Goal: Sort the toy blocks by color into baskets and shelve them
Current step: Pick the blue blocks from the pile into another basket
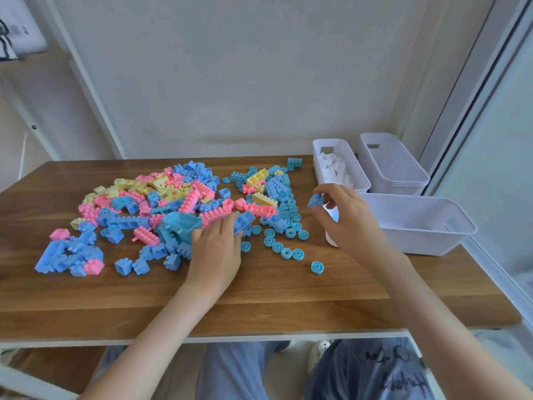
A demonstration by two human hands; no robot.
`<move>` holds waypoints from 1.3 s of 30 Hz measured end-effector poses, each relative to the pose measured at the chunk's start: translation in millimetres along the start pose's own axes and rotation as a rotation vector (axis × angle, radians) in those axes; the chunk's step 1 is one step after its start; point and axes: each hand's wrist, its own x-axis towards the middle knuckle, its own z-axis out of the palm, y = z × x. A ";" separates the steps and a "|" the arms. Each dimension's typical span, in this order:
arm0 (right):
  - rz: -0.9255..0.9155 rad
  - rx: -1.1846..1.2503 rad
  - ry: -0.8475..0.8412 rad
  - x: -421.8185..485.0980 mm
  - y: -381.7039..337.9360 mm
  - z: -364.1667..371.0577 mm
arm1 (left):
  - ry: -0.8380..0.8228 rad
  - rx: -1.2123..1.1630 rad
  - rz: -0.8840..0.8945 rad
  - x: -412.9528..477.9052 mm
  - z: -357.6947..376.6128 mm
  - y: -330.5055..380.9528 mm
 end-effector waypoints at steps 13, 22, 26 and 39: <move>0.010 0.153 -0.180 4.5 -32.8 21.2 | 0.004 -0.148 -0.219 16.8 -32.1 8.5; 0.049 -0.180 -0.566 27.7 -15.9 68.7 | -0.152 -0.026 -0.348 10.9 -70.6 -28.0; 0.035 -0.239 -0.587 29.1 -11.7 70.8 | -0.251 0.057 -0.329 0.2 -74.4 -37.5; -0.091 -0.148 -0.580 20.2 -12.6 66.7 | -0.619 0.278 -0.169 -5.4 -76.4 -33.0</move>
